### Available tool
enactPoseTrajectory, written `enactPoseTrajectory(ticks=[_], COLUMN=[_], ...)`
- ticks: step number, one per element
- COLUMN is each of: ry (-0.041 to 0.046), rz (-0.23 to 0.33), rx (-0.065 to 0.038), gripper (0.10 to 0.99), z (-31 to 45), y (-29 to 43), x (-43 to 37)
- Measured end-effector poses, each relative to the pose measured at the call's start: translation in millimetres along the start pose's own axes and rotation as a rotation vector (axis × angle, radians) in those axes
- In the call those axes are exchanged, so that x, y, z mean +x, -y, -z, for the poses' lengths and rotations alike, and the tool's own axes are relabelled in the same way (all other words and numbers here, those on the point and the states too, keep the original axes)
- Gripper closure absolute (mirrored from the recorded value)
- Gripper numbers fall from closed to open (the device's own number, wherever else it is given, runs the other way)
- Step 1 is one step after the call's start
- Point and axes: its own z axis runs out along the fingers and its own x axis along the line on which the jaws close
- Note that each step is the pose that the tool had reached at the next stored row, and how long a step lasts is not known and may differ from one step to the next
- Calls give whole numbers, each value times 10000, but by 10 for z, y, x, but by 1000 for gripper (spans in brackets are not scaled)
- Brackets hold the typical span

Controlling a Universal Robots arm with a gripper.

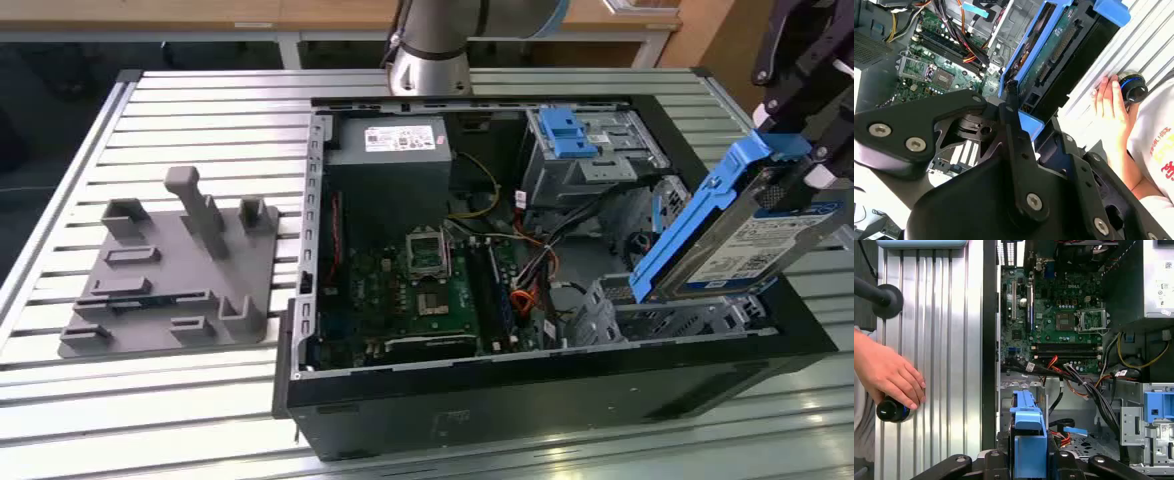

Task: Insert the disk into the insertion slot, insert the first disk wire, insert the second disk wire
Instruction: 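Insert the disk into the insertion slot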

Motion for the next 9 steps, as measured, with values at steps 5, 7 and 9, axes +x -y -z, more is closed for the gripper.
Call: enactPoseTrajectory(ticks=[5, 7, 9], ry=[0, 0, 0], rz=[0, 0, -1], rx=[0, 0, 0], gripper=[722, 722, 722], z=[0, 0, 0], y=[0, 0, 0], x=[0, 0, 0])
